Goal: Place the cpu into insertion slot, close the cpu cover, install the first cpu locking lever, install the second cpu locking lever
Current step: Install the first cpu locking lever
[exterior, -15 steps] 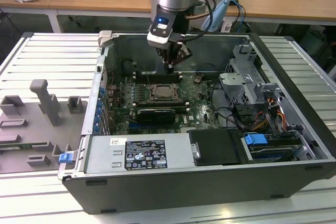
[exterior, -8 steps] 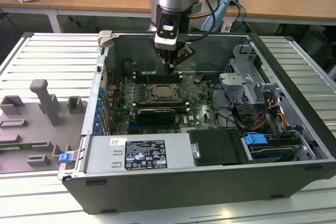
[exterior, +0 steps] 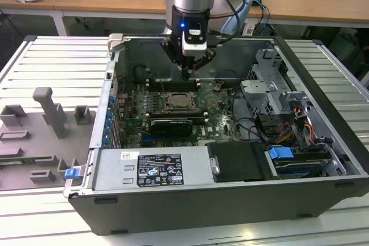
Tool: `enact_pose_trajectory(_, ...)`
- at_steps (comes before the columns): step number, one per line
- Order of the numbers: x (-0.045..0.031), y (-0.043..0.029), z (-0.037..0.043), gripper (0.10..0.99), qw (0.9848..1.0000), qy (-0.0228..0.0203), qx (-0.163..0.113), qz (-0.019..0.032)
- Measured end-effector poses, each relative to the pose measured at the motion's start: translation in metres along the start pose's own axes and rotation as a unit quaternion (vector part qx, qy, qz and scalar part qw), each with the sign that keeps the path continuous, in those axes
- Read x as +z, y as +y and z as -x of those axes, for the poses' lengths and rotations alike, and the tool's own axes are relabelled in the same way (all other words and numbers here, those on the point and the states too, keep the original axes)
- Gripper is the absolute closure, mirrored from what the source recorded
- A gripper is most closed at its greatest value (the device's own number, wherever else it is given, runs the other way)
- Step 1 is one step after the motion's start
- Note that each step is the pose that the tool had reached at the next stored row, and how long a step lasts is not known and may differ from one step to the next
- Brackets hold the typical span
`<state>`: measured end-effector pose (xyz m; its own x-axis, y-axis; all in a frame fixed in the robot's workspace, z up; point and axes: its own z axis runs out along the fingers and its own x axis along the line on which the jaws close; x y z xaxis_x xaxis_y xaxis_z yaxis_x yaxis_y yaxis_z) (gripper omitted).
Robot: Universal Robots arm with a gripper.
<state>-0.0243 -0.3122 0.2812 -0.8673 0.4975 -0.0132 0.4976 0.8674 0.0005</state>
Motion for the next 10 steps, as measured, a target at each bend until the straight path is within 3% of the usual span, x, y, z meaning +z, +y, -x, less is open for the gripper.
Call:
enact_pose_trajectory(3, 0.0001, 0.0, 0.0, 0.98, 0.9996, 0.0009, -0.027, 0.0019)
enact_pose_trajectory(6, 0.0002, 0.0, 0.0, 0.98, 0.9982, 0.0014, -0.06, 0.0032)
enact_pose_trajectory(9, 0.0004, 0.0, 0.0, 0.98, 0.9946, 0.0023, -0.103, 0.0052)
enact_pose_trajectory(10, 0.0005, 0.0, 0.0, 0.98, 0.9925, 0.0028, -0.122, 0.0063)
